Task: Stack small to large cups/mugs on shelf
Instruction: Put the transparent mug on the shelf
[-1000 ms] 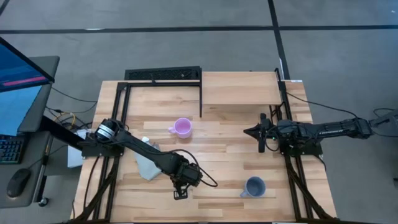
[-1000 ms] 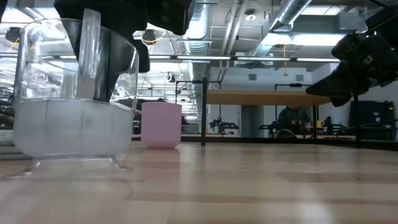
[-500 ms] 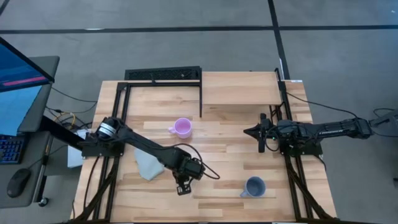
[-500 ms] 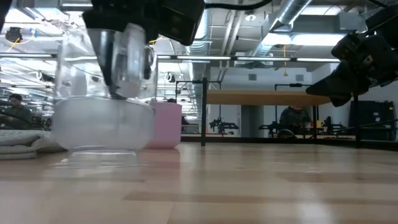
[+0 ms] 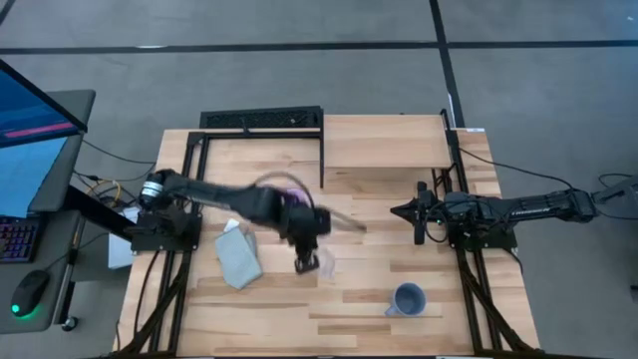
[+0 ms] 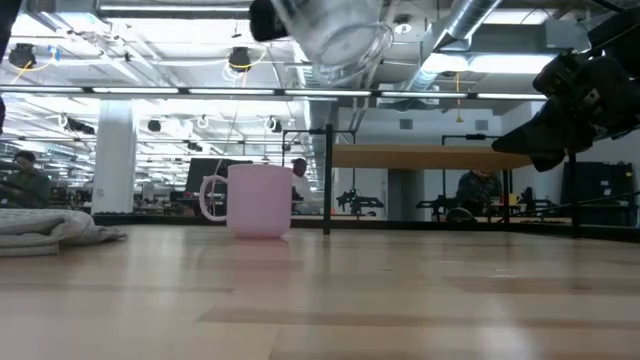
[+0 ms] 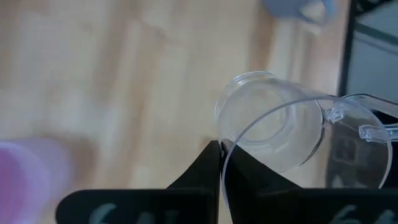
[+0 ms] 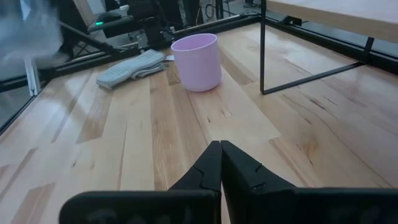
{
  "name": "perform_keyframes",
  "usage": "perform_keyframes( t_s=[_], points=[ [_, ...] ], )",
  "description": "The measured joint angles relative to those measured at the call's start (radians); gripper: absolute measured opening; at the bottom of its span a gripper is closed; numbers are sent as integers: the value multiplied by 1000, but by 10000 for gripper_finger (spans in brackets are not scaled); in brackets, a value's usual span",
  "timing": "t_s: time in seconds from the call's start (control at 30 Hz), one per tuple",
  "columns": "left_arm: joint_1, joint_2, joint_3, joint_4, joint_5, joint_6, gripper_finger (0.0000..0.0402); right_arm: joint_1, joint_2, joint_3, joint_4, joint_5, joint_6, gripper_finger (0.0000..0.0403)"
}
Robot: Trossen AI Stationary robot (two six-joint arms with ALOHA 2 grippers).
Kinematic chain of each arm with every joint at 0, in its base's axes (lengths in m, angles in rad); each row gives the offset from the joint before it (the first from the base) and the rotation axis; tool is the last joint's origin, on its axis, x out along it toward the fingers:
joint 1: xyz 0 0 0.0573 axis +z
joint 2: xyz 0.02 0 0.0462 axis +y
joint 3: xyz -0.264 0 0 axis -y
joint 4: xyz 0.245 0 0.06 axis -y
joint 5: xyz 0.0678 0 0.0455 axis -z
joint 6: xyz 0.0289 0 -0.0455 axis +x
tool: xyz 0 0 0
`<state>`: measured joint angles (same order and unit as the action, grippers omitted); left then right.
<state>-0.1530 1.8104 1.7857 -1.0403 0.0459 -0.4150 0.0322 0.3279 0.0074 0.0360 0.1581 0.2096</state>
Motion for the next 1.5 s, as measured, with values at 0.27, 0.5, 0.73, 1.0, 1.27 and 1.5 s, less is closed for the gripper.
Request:
perform_keyframes(
  t_s=[0.27,0.5,0.73,1.0,1.27,1.5],
  points=[
    [188,2,224,-158,-63,168,0,0,0,0,0,0,0,28],
    [349,4,324,-159,-77,298,0,0,0,0,0,0,0,29],
    [455,8,348,-103,-109,400,0,0,0,0,0,0,0,27],
    [514,35,349,-12,-115,477,0,0,0,0,0,0,0,27],
    [540,130,391,-10,-112,519,0,0,0,0,-2,0,0,28],
    [547,269,572,-107,-113,562,0,0,0,0,-3,0,0,29]
  ],
)
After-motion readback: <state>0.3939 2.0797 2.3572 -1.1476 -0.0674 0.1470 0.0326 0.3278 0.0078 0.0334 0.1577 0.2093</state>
